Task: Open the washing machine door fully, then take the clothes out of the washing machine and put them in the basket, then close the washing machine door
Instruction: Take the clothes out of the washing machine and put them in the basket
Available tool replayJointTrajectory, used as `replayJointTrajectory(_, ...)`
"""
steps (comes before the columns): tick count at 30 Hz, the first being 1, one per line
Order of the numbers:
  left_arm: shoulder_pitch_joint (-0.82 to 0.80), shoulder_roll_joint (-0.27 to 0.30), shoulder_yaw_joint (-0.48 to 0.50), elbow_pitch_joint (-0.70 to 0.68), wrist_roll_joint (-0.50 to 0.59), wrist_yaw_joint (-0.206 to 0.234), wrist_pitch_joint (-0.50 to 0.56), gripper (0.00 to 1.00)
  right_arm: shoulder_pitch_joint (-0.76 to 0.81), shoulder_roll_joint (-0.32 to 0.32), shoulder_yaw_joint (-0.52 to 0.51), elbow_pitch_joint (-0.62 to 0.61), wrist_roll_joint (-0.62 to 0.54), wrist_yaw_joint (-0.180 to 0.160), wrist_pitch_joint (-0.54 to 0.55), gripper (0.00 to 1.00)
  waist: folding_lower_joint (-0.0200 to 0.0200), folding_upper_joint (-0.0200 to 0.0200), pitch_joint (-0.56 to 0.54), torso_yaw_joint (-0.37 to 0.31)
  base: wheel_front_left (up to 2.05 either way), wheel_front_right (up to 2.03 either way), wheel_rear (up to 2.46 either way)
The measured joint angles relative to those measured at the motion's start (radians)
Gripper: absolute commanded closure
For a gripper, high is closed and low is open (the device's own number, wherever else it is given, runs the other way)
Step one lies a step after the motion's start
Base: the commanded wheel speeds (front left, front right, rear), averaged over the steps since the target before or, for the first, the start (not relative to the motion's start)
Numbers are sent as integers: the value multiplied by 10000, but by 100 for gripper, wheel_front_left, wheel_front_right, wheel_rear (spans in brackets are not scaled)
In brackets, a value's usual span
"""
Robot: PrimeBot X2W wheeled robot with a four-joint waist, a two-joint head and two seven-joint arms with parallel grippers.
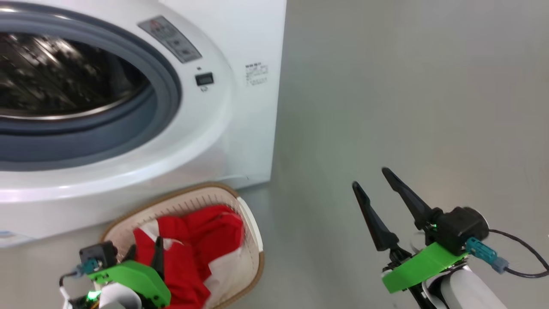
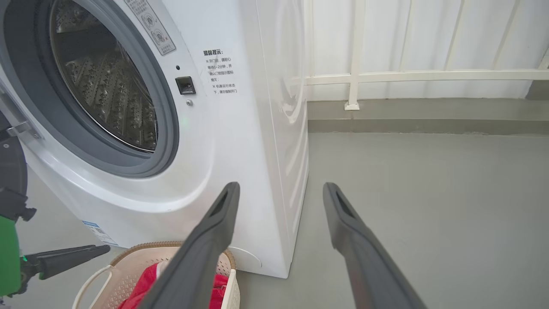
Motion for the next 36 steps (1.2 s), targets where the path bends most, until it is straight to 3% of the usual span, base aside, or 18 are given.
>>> replayJointTrajectory(11, 2046, 257, 288, -3127, 199, -6, -52, 0, 664, -31, -430, 303, -372, 0, 0, 0, 0, 0, -1526, 365, 0, 0, 0)
replayJointTrajectory(20, 3496, 238, 867, -5873, 1427, -6, -54, 0, 1058, 59, -750, 397, -514, 0, 0, 0, 0, 0, -2537, 533, 0, 0, 0)
replayJointTrajectory(36, 4984, -56, 1860, -8404, 2293, -4, -54, 0, 1660, 102, -1515, -334, -617, 0, 0, 0, 0, 0, -3344, 574, 0, 0, 0)
